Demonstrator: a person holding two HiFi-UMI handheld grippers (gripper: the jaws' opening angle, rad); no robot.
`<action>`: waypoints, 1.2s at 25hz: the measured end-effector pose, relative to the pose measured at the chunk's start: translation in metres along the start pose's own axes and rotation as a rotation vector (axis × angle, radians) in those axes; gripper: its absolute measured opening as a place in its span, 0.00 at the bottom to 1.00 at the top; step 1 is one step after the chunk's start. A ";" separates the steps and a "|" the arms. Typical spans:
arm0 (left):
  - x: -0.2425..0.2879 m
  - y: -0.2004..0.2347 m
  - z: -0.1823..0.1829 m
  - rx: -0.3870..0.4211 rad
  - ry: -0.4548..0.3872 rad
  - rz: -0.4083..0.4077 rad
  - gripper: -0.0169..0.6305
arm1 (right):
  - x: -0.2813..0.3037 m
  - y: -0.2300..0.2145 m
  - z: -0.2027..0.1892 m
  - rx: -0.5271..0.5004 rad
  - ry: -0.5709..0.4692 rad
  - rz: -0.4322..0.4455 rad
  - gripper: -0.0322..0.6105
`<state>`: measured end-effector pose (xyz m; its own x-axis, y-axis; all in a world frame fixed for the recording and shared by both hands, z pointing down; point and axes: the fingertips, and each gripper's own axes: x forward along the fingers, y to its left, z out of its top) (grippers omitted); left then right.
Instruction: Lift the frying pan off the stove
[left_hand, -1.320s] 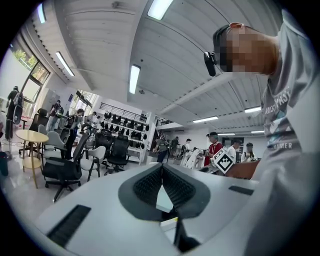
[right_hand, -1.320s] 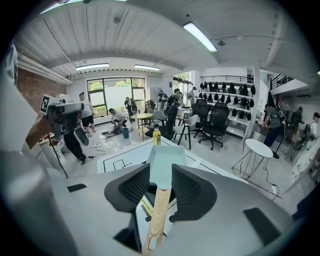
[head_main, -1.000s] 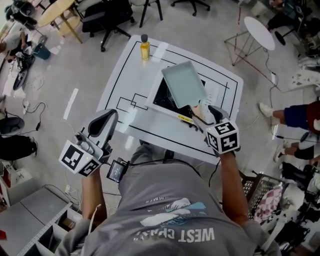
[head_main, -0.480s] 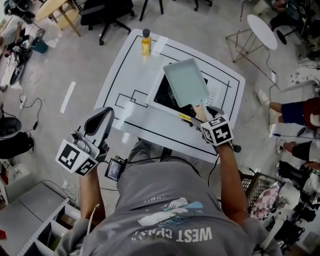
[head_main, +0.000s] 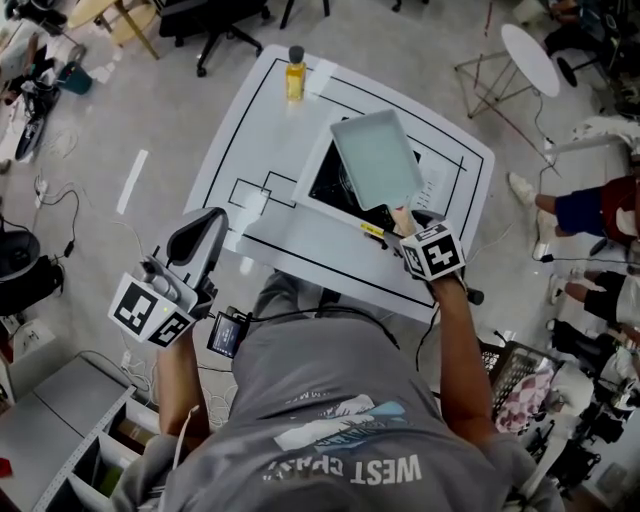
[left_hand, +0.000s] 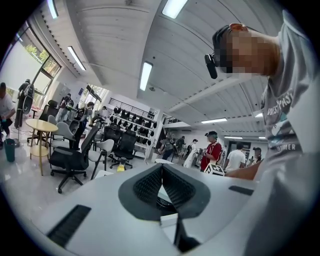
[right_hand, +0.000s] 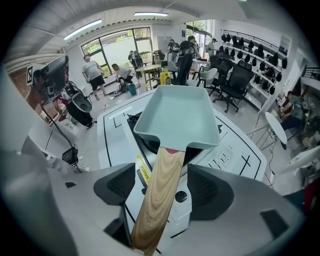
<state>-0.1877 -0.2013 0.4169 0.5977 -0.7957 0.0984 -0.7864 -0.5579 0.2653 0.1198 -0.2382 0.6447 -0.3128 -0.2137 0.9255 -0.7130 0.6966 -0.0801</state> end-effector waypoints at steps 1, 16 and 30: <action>0.000 0.001 -0.001 -0.004 0.002 0.002 0.02 | 0.002 0.001 -0.001 -0.001 0.009 -0.001 0.57; 0.003 0.018 -0.008 -0.021 0.003 0.005 0.02 | 0.024 -0.006 -0.011 -0.024 0.103 -0.010 0.55; 0.001 0.034 -0.005 -0.047 -0.018 0.017 0.02 | 0.043 -0.007 -0.012 -0.022 0.190 0.011 0.39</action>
<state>-0.2130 -0.2200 0.4305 0.5813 -0.8091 0.0864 -0.7878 -0.5330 0.3088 0.1191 -0.2445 0.6890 -0.1947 -0.0743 0.9781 -0.6958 0.7132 -0.0843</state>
